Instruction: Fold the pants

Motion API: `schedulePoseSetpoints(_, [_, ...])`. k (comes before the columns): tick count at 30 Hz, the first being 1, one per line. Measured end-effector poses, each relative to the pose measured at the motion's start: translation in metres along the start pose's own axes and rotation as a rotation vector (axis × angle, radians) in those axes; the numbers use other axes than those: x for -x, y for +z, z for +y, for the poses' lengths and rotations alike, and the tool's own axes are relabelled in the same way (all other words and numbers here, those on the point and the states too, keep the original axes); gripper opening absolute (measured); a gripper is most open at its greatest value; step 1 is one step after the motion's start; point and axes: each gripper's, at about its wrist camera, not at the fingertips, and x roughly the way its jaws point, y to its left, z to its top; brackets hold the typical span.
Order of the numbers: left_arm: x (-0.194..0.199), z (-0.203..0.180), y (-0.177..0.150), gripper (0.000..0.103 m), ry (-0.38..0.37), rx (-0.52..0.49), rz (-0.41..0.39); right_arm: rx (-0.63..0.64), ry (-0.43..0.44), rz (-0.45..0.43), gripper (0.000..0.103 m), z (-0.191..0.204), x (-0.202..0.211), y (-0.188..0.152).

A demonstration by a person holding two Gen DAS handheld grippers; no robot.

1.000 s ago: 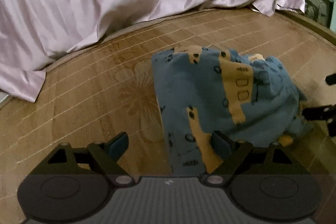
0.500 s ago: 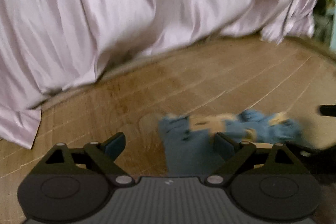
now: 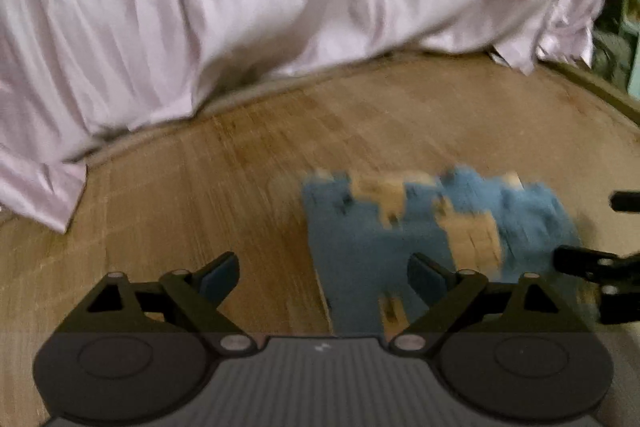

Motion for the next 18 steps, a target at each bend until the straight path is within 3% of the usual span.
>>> schedulePoseSetpoints(4, [-0.001, -0.006, -0.024, 0.094, 0.006, -0.003, 0.087, -0.02, 0.008, 0.005, 0.102, -0.007, 0.005, 0.003])
schedulePoseSetpoints(8, [0.005, -0.002, -0.028, 0.099, 0.008, 0.029, 0.101, 0.008, -0.017, -0.02, 0.102, -0.011, 0.013, 0.007])
schedulePoseSetpoints(18, [0.008, -0.003, -0.03, 0.101, 0.019, 0.019, 0.107, -0.034, 0.019, -0.045, 0.102, -0.018, 0.014, 0.008])
